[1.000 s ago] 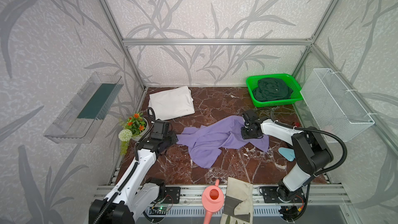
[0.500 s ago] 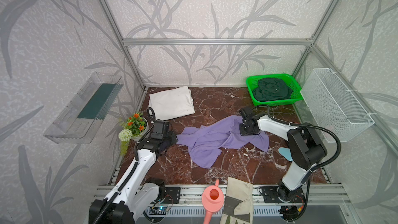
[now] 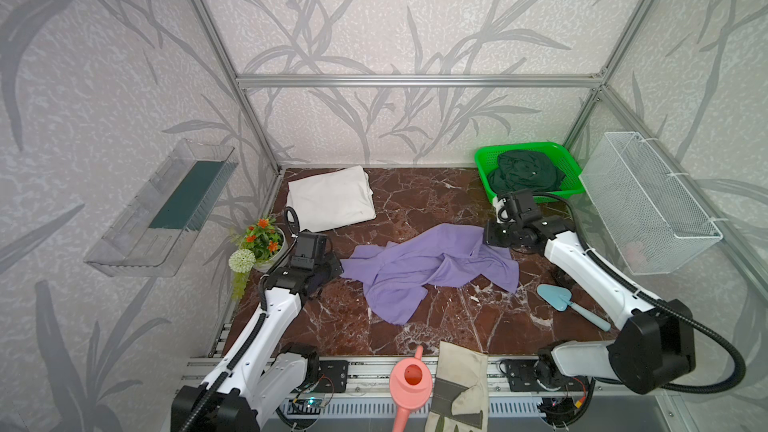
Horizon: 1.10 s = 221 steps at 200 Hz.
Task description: Fold and stack the t-shirts
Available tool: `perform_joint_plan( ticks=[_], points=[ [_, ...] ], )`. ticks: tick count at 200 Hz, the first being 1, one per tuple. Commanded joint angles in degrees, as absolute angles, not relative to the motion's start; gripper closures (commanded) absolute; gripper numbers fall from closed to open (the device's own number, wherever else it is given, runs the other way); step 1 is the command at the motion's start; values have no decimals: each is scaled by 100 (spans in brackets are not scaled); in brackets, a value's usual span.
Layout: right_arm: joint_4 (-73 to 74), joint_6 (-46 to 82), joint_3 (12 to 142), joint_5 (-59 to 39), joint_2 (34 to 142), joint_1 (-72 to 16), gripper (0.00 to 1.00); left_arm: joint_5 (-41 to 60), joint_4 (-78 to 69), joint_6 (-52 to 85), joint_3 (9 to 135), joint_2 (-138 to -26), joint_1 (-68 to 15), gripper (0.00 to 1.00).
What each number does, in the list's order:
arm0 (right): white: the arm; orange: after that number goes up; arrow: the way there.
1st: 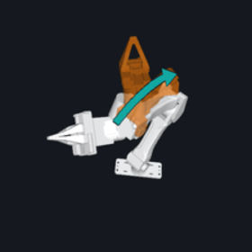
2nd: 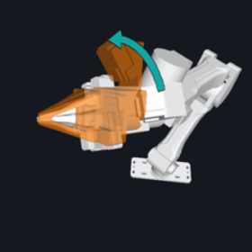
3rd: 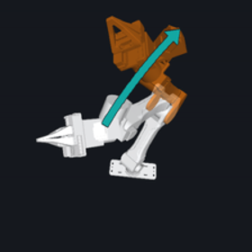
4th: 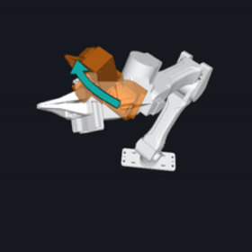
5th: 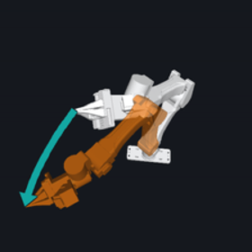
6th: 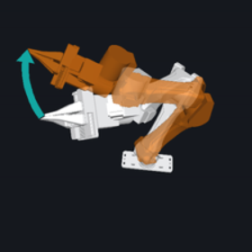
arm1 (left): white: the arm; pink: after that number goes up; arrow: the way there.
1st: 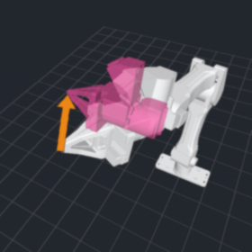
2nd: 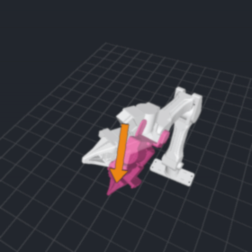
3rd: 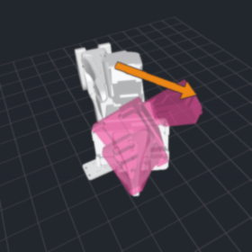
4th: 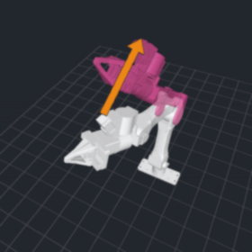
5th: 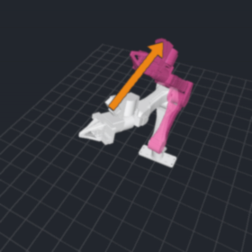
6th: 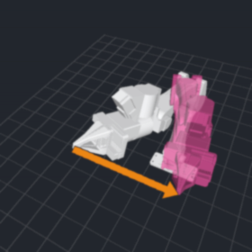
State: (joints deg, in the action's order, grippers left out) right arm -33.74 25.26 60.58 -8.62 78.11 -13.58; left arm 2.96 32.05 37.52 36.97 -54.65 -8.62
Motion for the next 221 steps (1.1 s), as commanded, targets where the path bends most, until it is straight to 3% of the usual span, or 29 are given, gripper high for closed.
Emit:
perform_joint_plan(
  ticks=[1,60,64,78,94,107,139,180,202,221],
  points=[
    [-3419,2468,5809,-1738,8223,-725,100,238,3133,3720,3664,-5489,-848,100],
    [-3027,2111,5698,-2069,9436,-80,99,242,3142,3735,3656,-5493,-853,100],
    [-2939,2095,5665,-2105,9462,-60,96,246,3146,3735,3656,-5486,-846,100],
    [-2785,1990,5575,-2083,9431,-54,67,248,3185,3719,3671,-5466,-852,100],
    [-2674,1977,5342,-1868,9105,-53,48,279,3217,3726,3666,-5421,-849,100],
    [-2615,1978,5093,-1642,8713,-53,40,299,3213,3735,3643,-5397,-853,100],
    [-2909,1934,4715,-1424,8012,-78,40,366,3140,3757,3612,-5431,-853,100],
    [-2995,1756,4328,-1128,7523,-482,51,411,3120,3764,3639,-5484,-853,100],
    [-3014,1673,4326,-1159,7599,-631,61,413,3135,3757,3656,-5476,-857,100],
    [-3134,1669,4465,-936,7752,-862,63,413,3148,3745,3656,-5467,-853,100]
  ],
)
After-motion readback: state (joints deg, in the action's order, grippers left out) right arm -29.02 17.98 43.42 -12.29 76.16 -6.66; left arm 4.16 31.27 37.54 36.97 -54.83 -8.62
